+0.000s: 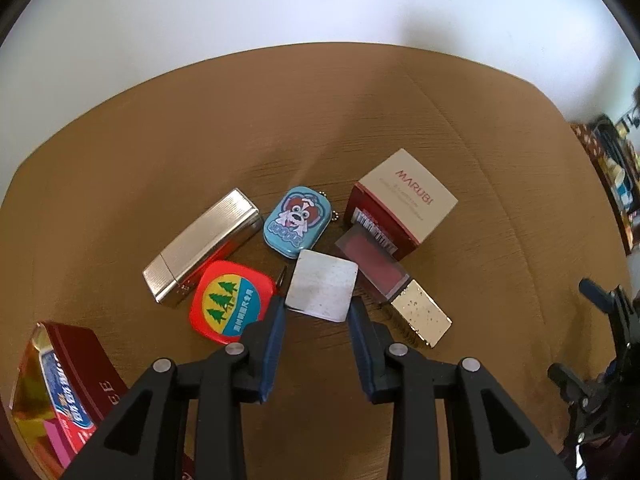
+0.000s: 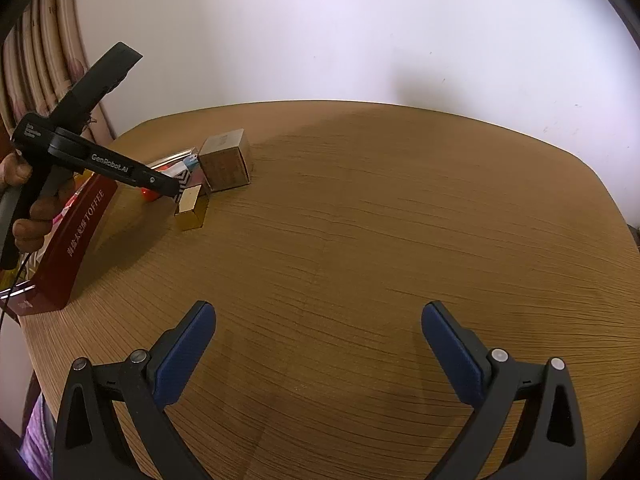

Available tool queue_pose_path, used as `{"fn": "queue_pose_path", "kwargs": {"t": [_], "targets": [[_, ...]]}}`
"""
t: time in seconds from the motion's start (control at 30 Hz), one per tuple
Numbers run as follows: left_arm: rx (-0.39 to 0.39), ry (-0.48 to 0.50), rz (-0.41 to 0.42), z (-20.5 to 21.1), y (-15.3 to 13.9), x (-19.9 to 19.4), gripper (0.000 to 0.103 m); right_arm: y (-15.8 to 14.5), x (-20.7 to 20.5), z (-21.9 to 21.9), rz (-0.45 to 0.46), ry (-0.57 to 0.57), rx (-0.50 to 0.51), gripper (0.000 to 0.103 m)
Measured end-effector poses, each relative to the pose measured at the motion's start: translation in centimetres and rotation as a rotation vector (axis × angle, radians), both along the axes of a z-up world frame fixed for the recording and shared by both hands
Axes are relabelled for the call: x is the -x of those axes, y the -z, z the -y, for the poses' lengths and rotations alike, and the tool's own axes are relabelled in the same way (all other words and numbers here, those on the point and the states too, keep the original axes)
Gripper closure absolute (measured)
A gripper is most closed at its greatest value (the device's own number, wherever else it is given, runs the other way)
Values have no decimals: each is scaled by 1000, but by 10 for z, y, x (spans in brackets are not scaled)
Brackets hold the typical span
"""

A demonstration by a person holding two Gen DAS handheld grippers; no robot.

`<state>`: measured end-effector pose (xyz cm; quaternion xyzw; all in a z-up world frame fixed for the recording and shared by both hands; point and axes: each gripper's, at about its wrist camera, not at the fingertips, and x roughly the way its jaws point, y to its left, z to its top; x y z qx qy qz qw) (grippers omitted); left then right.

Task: Organize rigid objects
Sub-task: 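Carry the white tile into the tin with the left tool while the right tool grasps the gold tube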

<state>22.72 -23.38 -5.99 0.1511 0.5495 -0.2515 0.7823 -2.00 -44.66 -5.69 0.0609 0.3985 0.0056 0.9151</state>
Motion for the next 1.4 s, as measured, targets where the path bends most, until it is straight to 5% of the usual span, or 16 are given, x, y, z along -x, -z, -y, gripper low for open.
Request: {"fn": "queue_pose_path", "kwargs": {"t": [0.37, 0.6, 0.93, 1.23, 1.4], "targets": [[170, -153, 40, -59, -33, 69, 72, -4, -4, 4, -10, -18, -82, 0], [278, -265, 49, -110, -61, 105, 72, -16, -50, -41, -14, -117, -139, 1], [246, -408, 136, -195, -97, 117, 72, 1, -119, -88, -100, -115, -90, 16], [142, -489, 195, -250, -97, 69, 71, 11, -140, -103, -135, -102, -55, 26], [161, -537, 90, -273, -74, 27, 71, 12, -145, -111, -138, -108, -17, 37]]}}
